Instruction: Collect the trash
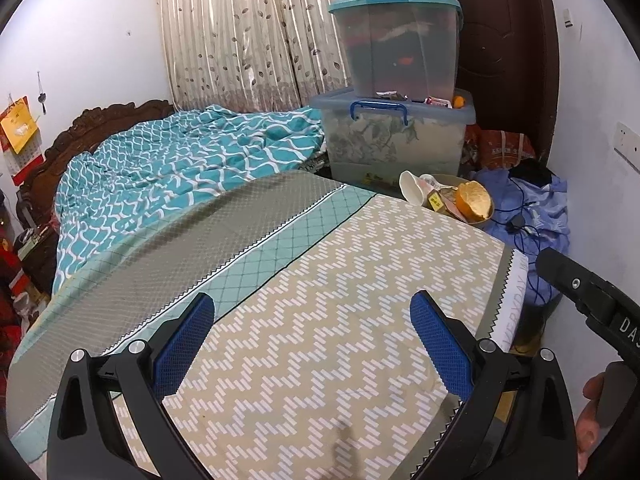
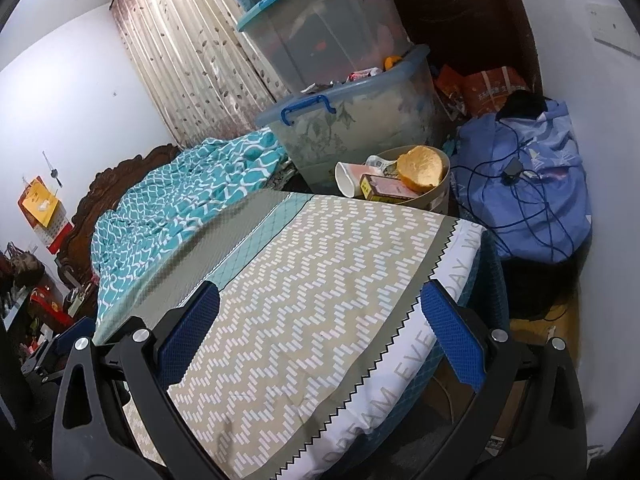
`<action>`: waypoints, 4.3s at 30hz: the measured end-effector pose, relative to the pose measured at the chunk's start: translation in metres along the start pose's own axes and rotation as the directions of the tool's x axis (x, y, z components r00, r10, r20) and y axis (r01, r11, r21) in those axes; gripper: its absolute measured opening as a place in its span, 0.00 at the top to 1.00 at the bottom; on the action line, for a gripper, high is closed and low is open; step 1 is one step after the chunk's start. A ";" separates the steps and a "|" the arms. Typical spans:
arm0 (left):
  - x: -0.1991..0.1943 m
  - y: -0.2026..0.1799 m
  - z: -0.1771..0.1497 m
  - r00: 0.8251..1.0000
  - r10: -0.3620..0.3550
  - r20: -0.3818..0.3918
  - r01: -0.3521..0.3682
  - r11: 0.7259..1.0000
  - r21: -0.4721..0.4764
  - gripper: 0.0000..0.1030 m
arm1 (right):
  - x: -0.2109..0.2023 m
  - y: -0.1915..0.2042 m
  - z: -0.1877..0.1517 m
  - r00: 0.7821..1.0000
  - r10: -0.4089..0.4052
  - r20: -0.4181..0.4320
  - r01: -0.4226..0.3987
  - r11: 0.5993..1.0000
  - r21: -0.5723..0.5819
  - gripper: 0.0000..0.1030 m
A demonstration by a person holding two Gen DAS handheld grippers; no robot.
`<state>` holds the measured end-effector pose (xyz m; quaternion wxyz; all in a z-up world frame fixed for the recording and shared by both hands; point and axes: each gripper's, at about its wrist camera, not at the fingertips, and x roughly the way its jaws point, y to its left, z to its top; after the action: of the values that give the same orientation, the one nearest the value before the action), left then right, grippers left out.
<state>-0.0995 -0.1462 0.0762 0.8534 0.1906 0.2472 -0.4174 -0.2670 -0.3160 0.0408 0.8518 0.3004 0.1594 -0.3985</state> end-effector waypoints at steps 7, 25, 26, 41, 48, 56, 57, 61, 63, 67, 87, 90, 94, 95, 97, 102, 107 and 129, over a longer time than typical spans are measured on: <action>-0.003 0.000 0.002 1.000 0.018 0.007 -0.018 1.000 -0.003 0.08 | -0.004 0.001 0.000 1.000 -0.003 0.026 0.003 1.000 -0.013 0.03; -0.007 0.003 0.004 0.998 0.054 0.014 -0.054 0.998 -0.017 0.08 | -0.002 0.003 0.000 1.000 0.010 0.025 -0.010 1.000 -0.016 0.03; -0.008 0.003 0.004 0.998 0.055 0.014 -0.054 0.998 -0.017 0.08 | -0.002 0.004 0.000 1.000 0.010 0.028 -0.010 1.000 -0.017 0.03; -0.010 0.004 0.004 0.997 0.074 0.010 -0.073 0.997 -0.018 0.08 | -0.004 0.004 -0.001 1.000 0.012 0.027 -0.011 1.000 -0.018 0.03; -0.008 0.001 0.002 0.996 0.085 0.001 -0.085 0.996 -0.007 0.08 | -0.002 0.003 -0.002 1.000 0.011 0.024 -0.011 1.000 -0.017 0.03; -0.004 0.000 0.002 0.995 0.096 -0.014 -0.096 0.995 -0.003 0.08 | 0.001 0.002 -0.004 1.000 0.013 0.014 -0.013 1.000 -0.014 0.03; -0.003 0.001 0.002 0.995 0.098 -0.019 -0.098 0.995 -0.006 0.08 | 0.001 0.002 -0.004 1.000 0.013 0.013 -0.013 1.000 -0.014 0.03; -0.001 0.004 0.001 0.994 0.103 -0.029 -0.103 0.995 -0.014 0.08 | 0.002 0.002 -0.005 1.000 0.013 0.012 -0.013 1.000 -0.014 0.03; 0.000 0.003 0.000 0.994 0.103 -0.030 -0.103 0.995 -0.014 0.08 | 0.002 0.002 -0.005 1.000 0.014 0.011 -0.014 1.000 -0.013 0.03; 0.000 0.003 0.000 0.994 0.103 -0.030 -0.104 0.995 -0.014 0.08 | 0.002 0.002 -0.005 1.000 0.013 0.014 -0.012 1.000 -0.013 0.03; 0.011 0.006 -0.004 0.995 0.078 -0.059 -0.079 0.997 -0.013 0.08 | 0.011 -0.001 -0.006 1.000 0.009 -0.017 -0.009 1.000 -0.014 0.03; 0.012 0.006 -0.005 0.995 0.077 -0.064 -0.078 0.997 -0.011 0.08 | 0.012 -0.001 -0.007 1.000 0.008 -0.020 -0.008 1.000 -0.014 0.03; 0.014 0.006 -0.005 0.995 0.078 -0.070 -0.079 0.997 -0.010 0.08 | 0.013 -0.002 -0.007 1.000 0.007 -0.023 -0.007 1.000 -0.013 0.03; 0.014 0.006 -0.005 0.994 0.080 -0.070 -0.080 0.997 -0.010 0.08 | 0.013 -0.002 -0.007 1.000 0.008 -0.023 -0.008 1.000 -0.012 0.03; 0.015 0.006 -0.005 0.994 0.081 -0.070 -0.082 0.997 -0.010 0.08 | 0.014 -0.002 -0.007 1.000 0.008 -0.024 -0.008 1.000 -0.012 0.03; 0.015 0.007 -0.006 0.993 0.090 -0.072 -0.091 0.996 -0.010 0.08 | 0.013 -0.002 -0.007 1.000 0.008 -0.023 -0.008 1.000 -0.013 0.03; 0.016 0.009 -0.005 0.993 0.090 -0.072 -0.091 0.996 -0.011 0.08 | 0.013 -0.002 -0.007 1.000 0.008 -0.022 -0.008 1.000 -0.014 0.03; 0.017 0.019 -0.011 0.997 -0.026 -0.072 0.021 0.997 -0.073 0.08 | 0.018 0.023 -0.006 0.993 -0.114 -0.007 0.111 0.973 -0.204 0.03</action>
<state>-0.0780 -0.1399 0.0592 0.8453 0.1716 0.2952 -0.4109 -0.2381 -0.3107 0.0360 0.8525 0.2060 0.2242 -0.4248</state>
